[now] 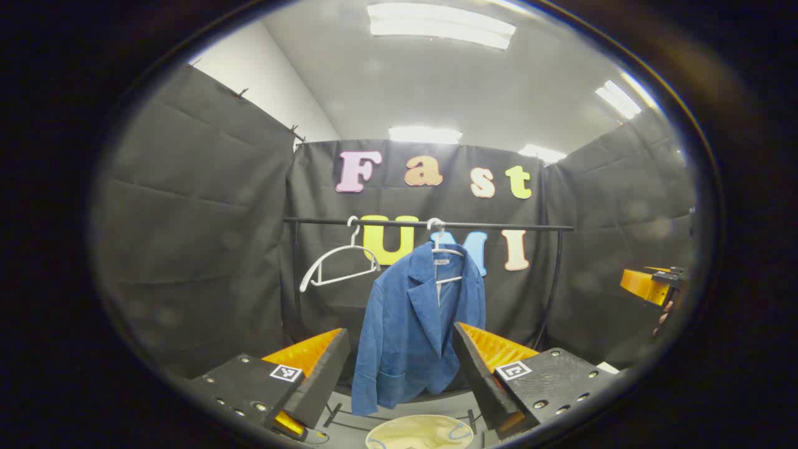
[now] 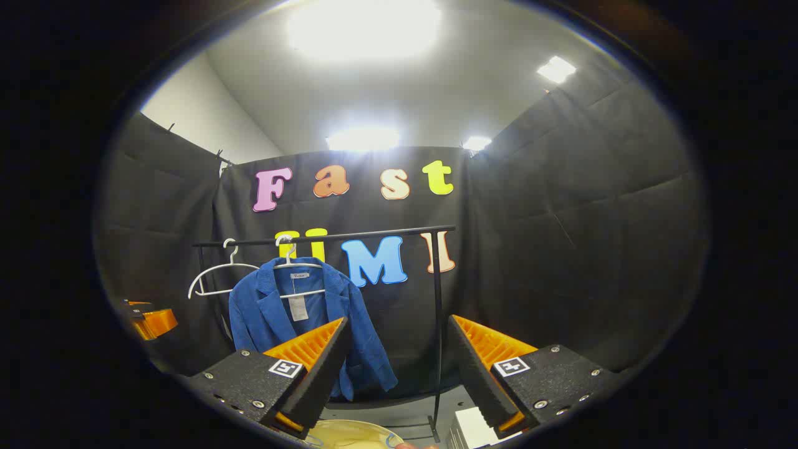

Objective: Grasp the clothes on the hanger with both hands and then place them into the laundry hamper below.

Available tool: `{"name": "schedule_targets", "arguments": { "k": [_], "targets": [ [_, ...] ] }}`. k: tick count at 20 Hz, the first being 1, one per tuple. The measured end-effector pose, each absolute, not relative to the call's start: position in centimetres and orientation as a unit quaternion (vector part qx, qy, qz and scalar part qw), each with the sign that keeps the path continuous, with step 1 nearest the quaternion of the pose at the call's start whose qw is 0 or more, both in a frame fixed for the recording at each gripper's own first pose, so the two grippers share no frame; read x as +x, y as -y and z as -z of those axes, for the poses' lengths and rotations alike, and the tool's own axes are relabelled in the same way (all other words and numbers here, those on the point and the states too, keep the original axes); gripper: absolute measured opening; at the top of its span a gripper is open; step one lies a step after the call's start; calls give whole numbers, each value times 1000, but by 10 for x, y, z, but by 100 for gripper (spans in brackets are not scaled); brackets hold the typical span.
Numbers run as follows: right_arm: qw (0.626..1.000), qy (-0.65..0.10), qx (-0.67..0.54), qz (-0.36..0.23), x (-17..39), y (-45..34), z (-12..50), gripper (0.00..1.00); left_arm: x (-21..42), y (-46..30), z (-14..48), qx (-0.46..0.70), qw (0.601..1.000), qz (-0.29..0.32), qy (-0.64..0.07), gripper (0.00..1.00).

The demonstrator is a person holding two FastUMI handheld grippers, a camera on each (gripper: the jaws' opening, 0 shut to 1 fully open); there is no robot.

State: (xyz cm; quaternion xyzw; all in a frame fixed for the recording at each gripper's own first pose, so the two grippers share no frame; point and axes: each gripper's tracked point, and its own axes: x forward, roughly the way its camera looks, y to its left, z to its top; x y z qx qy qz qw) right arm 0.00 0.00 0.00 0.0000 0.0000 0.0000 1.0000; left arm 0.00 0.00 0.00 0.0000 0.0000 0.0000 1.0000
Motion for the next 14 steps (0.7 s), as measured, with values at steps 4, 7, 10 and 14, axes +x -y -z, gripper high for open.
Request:
{"name": "schedule_targets", "arguments": {
  "k": [4,7,10,14],
  "targets": [
    [1000,3,-2,-4,0,-11,-4,94,2,0,-3,-4,1000,8,3,96],
    [1000,2,0,-14,1,-27,-5,94,4,-8,-3,-6,1000,4,4,96],
    [1000,0,-2,-26,3,-40,-4,94,1,-17,1,-16,1000,0,2,96],
    [999,-12,-10,-47,8,-63,1,94,-6,-35,6,-26,1000,-12,-4,96]
  ]
}}
